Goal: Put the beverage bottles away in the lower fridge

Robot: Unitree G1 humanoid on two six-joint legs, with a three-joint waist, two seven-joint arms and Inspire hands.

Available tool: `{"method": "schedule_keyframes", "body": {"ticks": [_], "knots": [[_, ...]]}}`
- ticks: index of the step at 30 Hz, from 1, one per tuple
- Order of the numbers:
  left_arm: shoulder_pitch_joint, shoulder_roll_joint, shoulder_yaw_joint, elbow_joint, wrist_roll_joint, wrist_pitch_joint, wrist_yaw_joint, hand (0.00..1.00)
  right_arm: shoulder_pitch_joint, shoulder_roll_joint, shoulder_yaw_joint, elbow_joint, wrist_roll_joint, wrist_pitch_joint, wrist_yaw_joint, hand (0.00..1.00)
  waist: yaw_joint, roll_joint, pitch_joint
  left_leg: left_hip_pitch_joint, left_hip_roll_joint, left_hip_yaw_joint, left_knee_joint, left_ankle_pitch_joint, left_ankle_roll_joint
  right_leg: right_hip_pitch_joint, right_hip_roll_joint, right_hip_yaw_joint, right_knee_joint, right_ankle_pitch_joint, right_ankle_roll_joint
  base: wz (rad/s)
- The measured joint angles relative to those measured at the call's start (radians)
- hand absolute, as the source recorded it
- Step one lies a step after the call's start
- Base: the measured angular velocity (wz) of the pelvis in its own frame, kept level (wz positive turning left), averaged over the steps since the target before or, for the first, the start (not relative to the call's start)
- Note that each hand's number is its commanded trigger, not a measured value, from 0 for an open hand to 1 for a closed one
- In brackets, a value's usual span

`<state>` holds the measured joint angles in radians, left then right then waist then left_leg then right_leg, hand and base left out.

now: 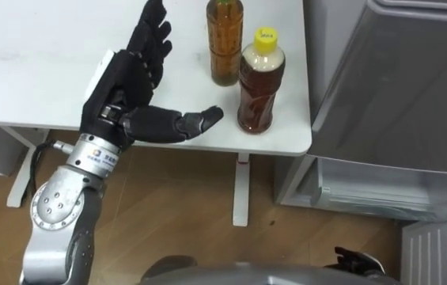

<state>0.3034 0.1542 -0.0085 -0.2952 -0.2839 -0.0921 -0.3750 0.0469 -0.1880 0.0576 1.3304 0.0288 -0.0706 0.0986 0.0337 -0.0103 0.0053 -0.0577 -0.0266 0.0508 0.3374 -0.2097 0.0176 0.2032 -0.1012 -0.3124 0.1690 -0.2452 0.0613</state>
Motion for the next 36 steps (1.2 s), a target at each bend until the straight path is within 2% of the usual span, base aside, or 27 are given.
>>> {"method": "schedule_keyframes", "body": {"ticks": [8, 23, 36], "knots": [[0.006, 0.000, -0.041, 0.002, 0.001, 0.007, -0.008, 0.00, 0.001, 0.000, 0.011, -0.010, 0.000, 0.006, -0.009, 0.00, -0.002, -0.002, 0.0009, 0.000, 0.000, 0.001, -0.001, 0.000, 0.000, 0.000, 0.000, 0.002, 0.000, 0.000, 0.000, 0.00], [0.009, -0.001, -0.044, 0.032, 0.003, 0.007, -0.005, 0.00, 0.005, 0.001, 0.010, -0.015, 0.000, 0.006, 0.012, 0.00, -0.002, -0.014, 0.0007, 0.000, 0.000, 0.003, 0.000, 0.000, 0.000, 0.000, 0.000, 0.010, 0.001, 0.000, 0.000, 0.00], [0.008, -0.004, -0.065, 0.032, 0.002, 0.007, 0.001, 0.00, 0.005, 0.001, 0.021, -0.017, 0.000, 0.006, 0.004, 0.00, -0.005, -0.015, 0.0006, 0.000, 0.001, 0.006, 0.007, 0.000, 0.001, 0.000, 0.000, 0.012, 0.002, 0.001, -0.001, 0.00]]}}
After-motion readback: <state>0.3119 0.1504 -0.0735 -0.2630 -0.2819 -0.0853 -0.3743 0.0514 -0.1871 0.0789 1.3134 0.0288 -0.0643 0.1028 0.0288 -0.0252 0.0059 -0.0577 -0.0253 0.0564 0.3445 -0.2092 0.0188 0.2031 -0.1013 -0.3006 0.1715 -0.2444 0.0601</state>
